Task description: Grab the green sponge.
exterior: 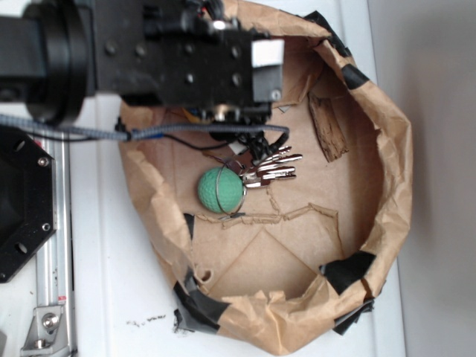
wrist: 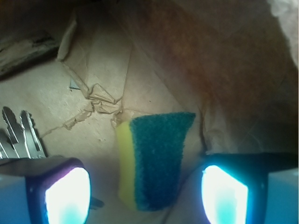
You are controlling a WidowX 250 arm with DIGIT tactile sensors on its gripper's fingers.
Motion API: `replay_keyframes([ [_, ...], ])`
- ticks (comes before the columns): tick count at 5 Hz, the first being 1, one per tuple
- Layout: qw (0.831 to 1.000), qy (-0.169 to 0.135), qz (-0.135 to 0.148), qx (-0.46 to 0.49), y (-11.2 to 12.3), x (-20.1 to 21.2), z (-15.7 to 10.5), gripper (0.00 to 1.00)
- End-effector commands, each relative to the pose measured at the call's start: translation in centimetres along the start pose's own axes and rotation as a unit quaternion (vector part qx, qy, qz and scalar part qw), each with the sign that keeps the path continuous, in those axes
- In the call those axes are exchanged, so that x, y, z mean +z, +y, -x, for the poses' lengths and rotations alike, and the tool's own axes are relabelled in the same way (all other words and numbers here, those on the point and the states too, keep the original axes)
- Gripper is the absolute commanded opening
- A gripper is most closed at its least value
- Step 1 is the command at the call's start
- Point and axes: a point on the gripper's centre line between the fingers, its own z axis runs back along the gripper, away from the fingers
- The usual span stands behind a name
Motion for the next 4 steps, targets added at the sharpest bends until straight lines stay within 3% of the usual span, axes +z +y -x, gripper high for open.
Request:
replay_keyframes([
  [1, 1.0, -0.019, 0.008, 0.016, 1.8, 1.1, -1.1, 1.0],
  [3, 1.0, -0.019, 0.008, 0.016, 1.8, 1.1, -1.1, 1.0],
  [4, 0.997, -0.024, 0.064, -0.045, 2.0, -1.6, -0.8, 1.0],
])
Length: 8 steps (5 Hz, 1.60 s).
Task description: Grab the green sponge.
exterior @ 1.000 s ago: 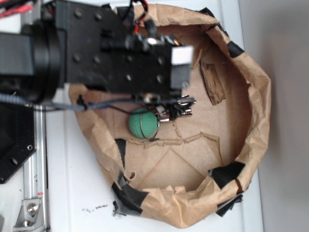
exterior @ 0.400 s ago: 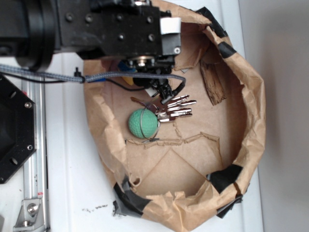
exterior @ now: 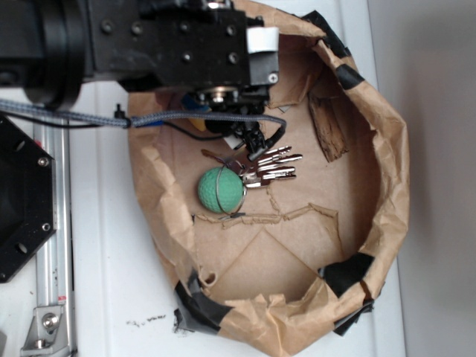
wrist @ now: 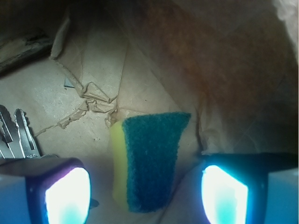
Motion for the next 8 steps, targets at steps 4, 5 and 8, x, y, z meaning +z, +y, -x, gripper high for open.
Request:
replay_keyframes([
  [4, 0.996, -0.031, -0.001, -0.086, 1.0, -7.2, -2.1, 0.0],
  [5, 0.995, -0.039, -0.007, -0.089, 0.9, -6.9, -2.0, 0.0],
  [8, 0.987, -0.097, 0.071, -0.105, -0.3, 3.7, -1.3, 0.0],
])
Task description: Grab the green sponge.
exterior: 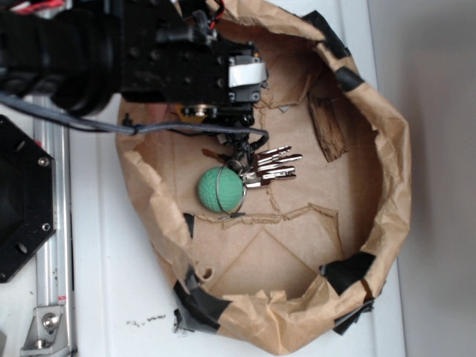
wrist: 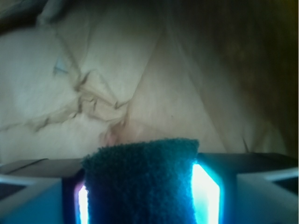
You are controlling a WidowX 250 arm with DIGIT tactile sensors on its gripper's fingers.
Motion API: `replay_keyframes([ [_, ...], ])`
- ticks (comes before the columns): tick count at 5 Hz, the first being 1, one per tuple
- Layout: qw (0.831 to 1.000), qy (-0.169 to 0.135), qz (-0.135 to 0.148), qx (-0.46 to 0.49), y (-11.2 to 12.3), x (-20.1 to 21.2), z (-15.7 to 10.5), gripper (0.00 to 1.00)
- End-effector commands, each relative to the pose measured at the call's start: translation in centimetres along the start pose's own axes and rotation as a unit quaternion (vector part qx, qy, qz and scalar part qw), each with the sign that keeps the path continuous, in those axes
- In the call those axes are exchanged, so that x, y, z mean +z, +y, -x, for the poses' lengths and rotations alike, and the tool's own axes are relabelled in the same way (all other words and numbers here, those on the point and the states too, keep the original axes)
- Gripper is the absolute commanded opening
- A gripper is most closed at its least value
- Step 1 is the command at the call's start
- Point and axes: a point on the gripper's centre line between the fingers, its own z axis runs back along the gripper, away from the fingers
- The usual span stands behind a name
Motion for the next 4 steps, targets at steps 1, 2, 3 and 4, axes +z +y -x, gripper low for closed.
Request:
replay_keyframes([
  [1, 0.996, -0.059, 0.067, -0.015, -3.4, 10.9, -2.7, 0.0],
  [2, 0.995, -0.059, 0.077, -0.026, -6.1, 12.7, -3.4, 0.0],
  [3, 0.995, -0.053, 0.074, -0.033, -6.9, 12.8, -3.6, 0.0],
  [4, 0.996, -0.052, 0.07, -0.027, -6.5, 12.4, -3.5, 0.0],
])
